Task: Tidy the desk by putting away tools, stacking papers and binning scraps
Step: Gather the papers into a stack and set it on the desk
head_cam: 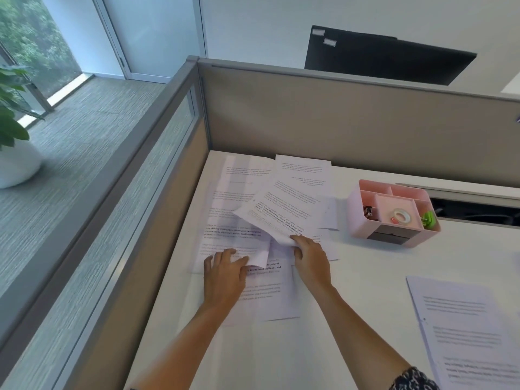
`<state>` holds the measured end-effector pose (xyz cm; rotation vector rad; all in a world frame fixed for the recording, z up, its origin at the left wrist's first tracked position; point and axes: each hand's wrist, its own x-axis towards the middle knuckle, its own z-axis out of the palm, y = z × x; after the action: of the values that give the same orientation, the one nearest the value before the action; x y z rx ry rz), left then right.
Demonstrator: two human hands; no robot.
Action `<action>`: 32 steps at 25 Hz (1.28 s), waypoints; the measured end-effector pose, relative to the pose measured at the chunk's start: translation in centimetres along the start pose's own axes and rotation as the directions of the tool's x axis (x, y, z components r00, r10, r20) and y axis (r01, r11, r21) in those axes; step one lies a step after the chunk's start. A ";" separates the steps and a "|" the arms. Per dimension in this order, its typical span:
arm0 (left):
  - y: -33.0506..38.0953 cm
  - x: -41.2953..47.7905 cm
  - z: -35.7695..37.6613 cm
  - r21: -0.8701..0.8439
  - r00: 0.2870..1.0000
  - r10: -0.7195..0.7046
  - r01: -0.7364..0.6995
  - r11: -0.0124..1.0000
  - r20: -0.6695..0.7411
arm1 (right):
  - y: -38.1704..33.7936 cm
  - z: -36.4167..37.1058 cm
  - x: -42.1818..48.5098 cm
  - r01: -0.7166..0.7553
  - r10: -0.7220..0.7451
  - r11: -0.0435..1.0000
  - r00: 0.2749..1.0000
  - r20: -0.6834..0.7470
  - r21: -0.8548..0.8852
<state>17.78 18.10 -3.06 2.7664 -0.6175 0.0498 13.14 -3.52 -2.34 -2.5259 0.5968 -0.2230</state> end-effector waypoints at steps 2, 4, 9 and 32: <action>1.0 -1.8 -0.2 -0.026 1.000 0.018 -0.018 1.000 -0.015 | 0.0 -0.1 -0.9 0.056 -0.056 0.998 0.998 -0.012 0.023; 2.0 -3.6 -0.4 -0.049 0.998 0.054 -0.055 0.997 -0.029 | 0.1 -0.3 -2.1 0.118 -0.118 0.992 0.993 -0.003 0.044; 2.8 -8.6 -0.7 -0.124 0.975 0.221 -0.217 0.968 0.014 | 0.6 -0.4 -5.1 0.230 -0.241 0.970 0.959 0.147 0.083; 0.6 -11.1 -1.4 0.034 0.882 -0.382 0.388 0.921 0.277 | -4.1 0.0 -9.0 -0.515 0.500 0.857 0.832 0.240 -0.002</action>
<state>7.53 22.50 -2.64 2.8407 -0.1139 -0.4394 6.67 3.68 -0.47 -2.1888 1.1128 0.2452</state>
